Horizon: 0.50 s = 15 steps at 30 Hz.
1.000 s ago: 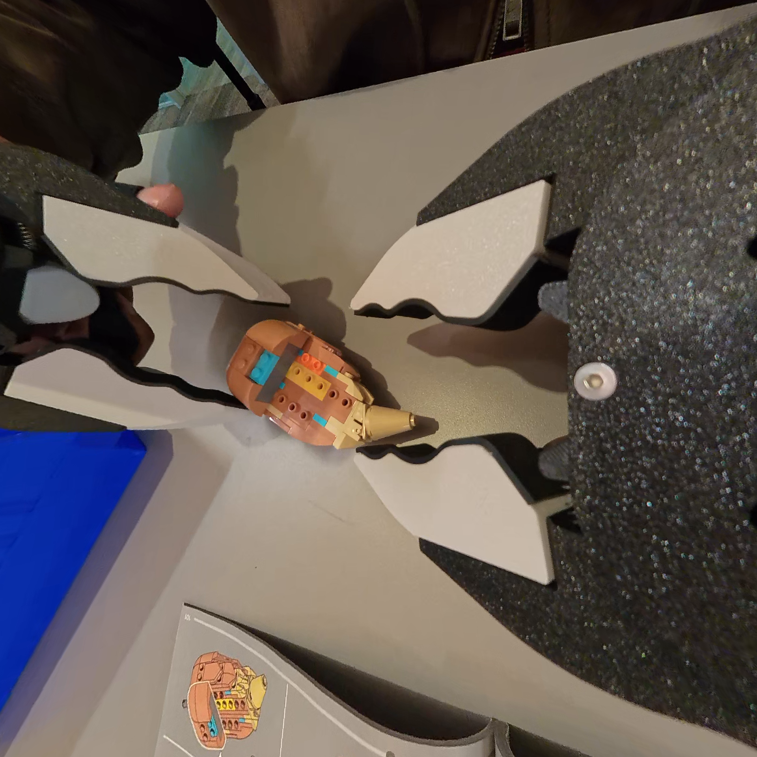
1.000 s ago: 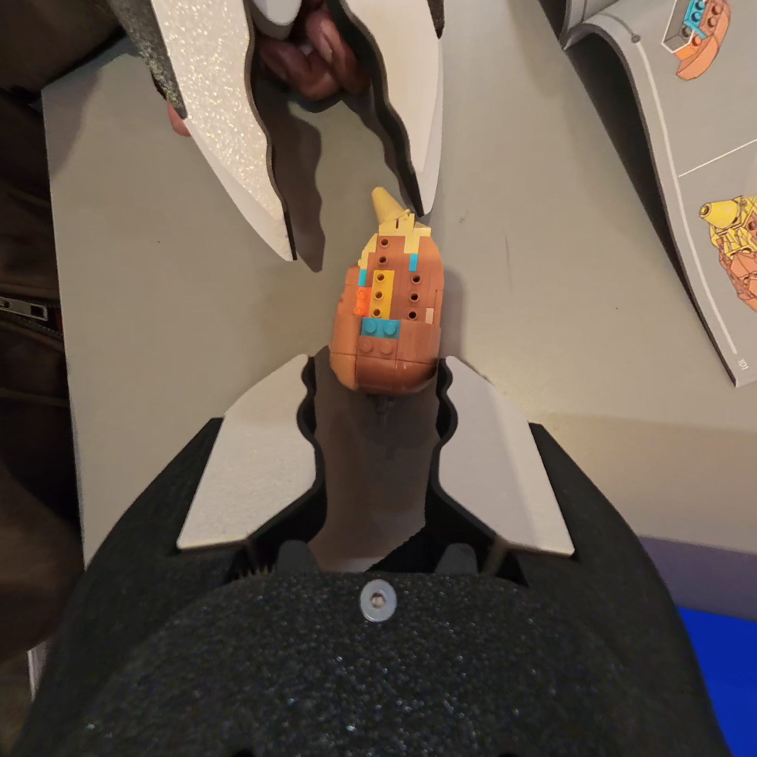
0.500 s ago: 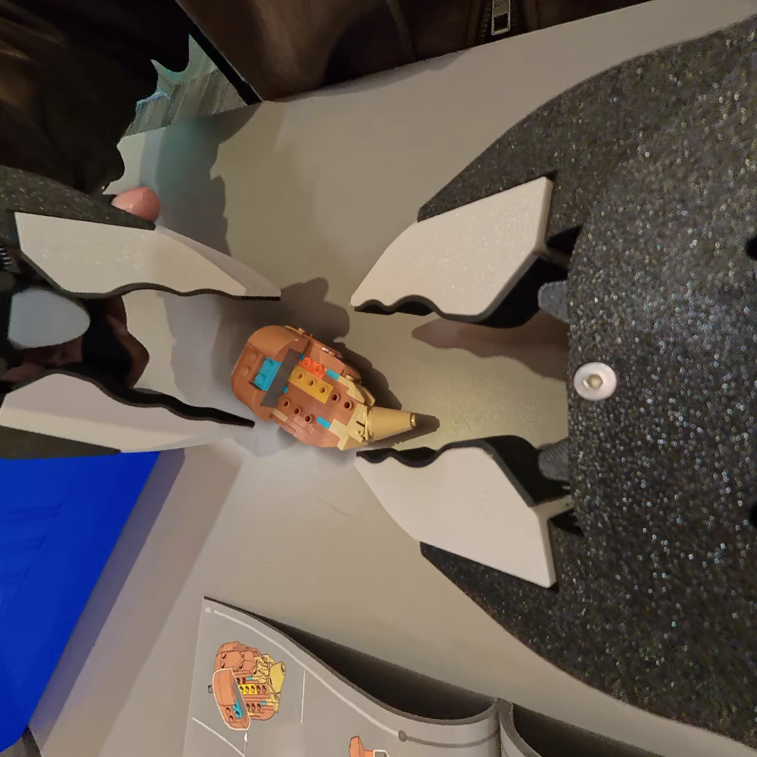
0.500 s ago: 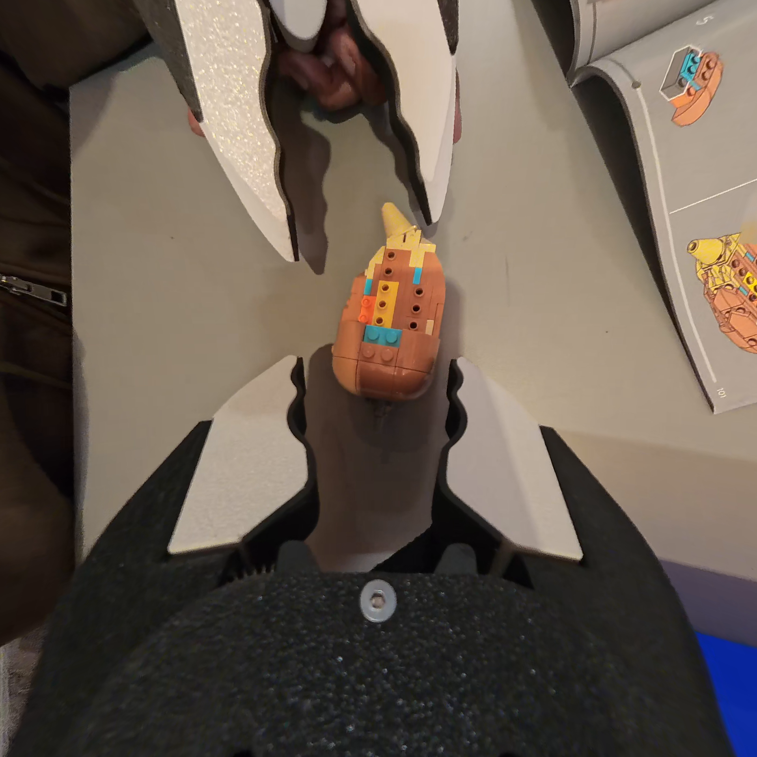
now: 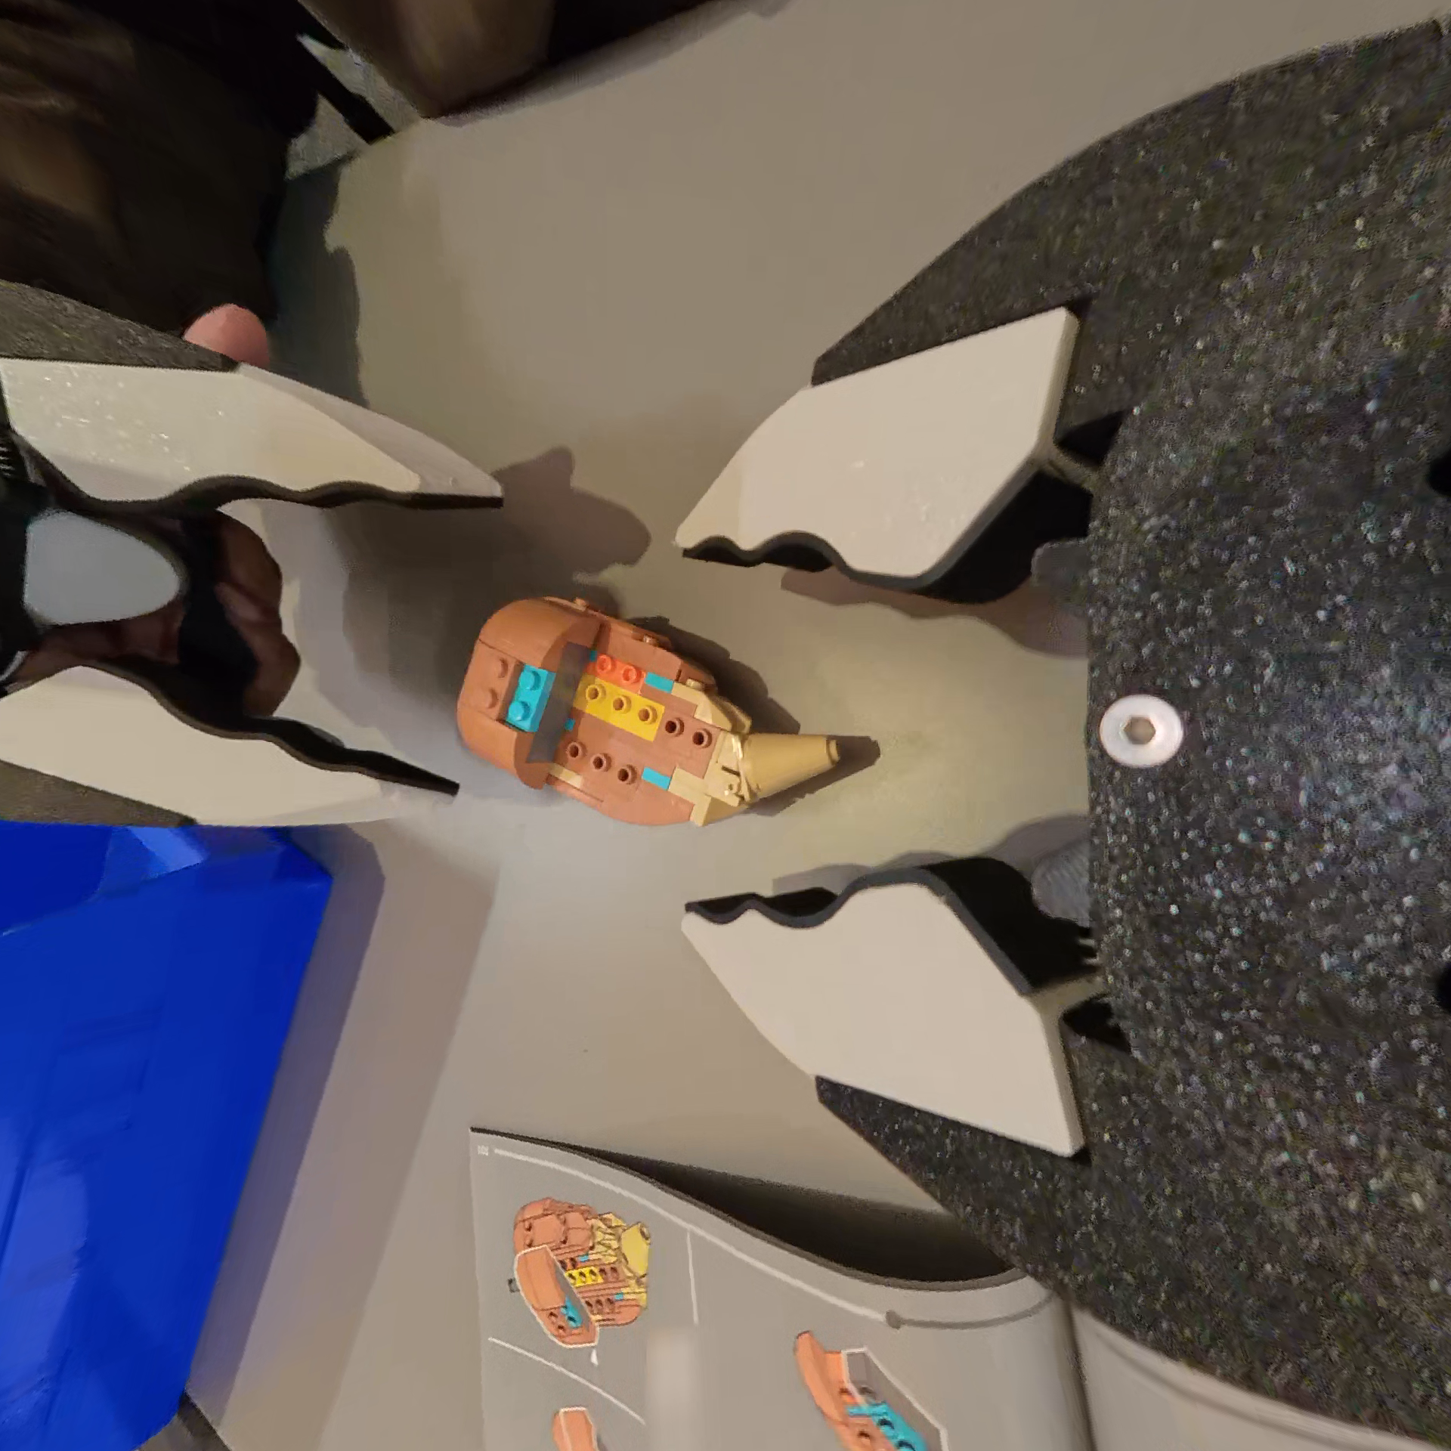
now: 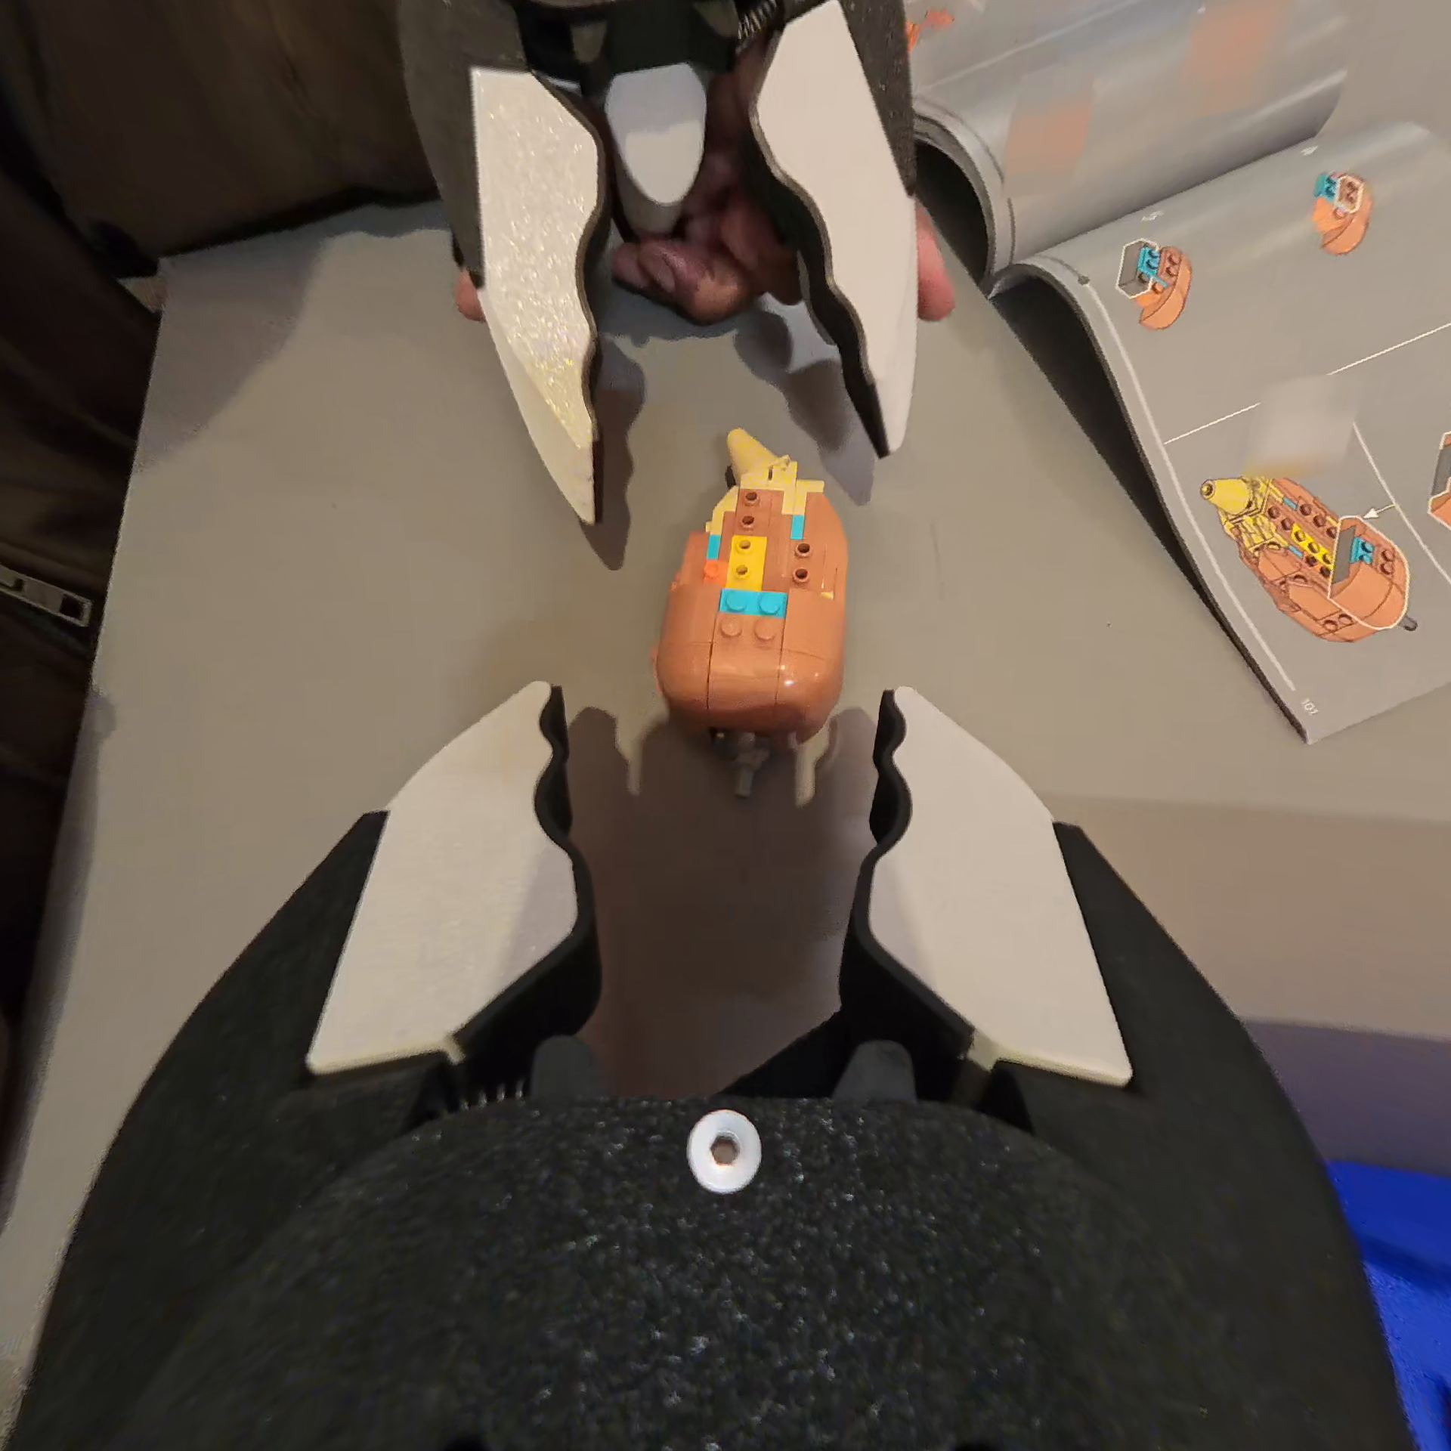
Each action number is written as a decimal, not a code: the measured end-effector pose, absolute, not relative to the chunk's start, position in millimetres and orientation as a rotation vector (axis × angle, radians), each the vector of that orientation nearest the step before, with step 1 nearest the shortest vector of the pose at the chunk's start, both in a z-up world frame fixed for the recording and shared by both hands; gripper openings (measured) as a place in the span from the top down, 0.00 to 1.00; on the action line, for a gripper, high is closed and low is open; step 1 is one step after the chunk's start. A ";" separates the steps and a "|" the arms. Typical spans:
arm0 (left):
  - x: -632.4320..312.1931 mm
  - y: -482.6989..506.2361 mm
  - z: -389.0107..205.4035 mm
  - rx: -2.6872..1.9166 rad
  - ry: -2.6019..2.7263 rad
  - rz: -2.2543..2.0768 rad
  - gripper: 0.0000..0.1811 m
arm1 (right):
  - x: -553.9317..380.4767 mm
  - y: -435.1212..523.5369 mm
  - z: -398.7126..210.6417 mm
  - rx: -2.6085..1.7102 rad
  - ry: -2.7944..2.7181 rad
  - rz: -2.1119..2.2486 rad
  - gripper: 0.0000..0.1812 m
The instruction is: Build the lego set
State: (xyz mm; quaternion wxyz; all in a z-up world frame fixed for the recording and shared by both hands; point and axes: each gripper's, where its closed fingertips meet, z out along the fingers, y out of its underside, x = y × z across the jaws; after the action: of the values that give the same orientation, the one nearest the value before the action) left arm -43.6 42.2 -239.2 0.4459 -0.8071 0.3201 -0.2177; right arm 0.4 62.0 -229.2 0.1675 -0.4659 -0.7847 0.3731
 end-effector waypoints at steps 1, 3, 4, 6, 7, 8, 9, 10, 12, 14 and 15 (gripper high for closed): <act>-43.1 44.3 -241.4 -2.003 0.824 -0.522 0.54 | 1.3 62.3 -229.4 -1.318 -2.215 1.072 0.58; -40.0 46.4 -247.3 -2.017 0.897 -0.508 0.53 | 2.3 63.2 -228.7 -1.284 -2.183 1.088 0.58; -38.4 47.8 -250.2 -2.024 0.932 -0.500 0.53 | 2.4 63.5 -227.8 -1.267 -2.167 1.097 0.58; -35.6 51.1 -255.5 -2.036 0.992 -0.478 0.53 | 1.3 62.8 -224.9 -1.240 -2.134 1.131 0.58; -34.4 53.3 -257.7 -2.040 1.015 -0.463 0.53 | 0.7 61.8 -223.6 -1.226 -2.122 1.148 0.58; -32.8 55.2 -259.5 -2.041 1.034 -0.451 0.53 | 0.2 60.7 -222.4 -1.210 -2.111 1.162 0.58; -30.9 56.8 -260.6 -2.040 1.051 -0.444 0.53 | 0.0 60.0 -222.1 -1.197 -2.105 1.168 0.58; -28.5 57.8 -261.1 -2.036 1.066 -0.441 0.53 | 0.0 59.9 -222.8 -1.186 -2.105 1.165 0.57; -23.6 58.5 -261.8 -2.027 1.094 -0.442 0.54 | 0.8 60.2 -225.1 -1.172 -2.108 1.158 0.57; -21.2 59.5 -264.5 -2.031 1.120 -0.426 0.54 | 1.9 60.2 -227.1 -1.170 -2.109 1.164 0.57; -20.8 60.3 -266.4 -2.037 1.131 -0.413 0.54 | 2.5 60.4 -228.2 -1.170 -2.110 1.166 0.57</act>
State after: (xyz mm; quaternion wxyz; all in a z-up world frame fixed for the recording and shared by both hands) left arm -20.8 60.3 -266.4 0.3780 -0.7969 0.4426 -0.1618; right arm 2.5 60.4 -228.2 0.2289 -0.4250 -0.7666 0.4234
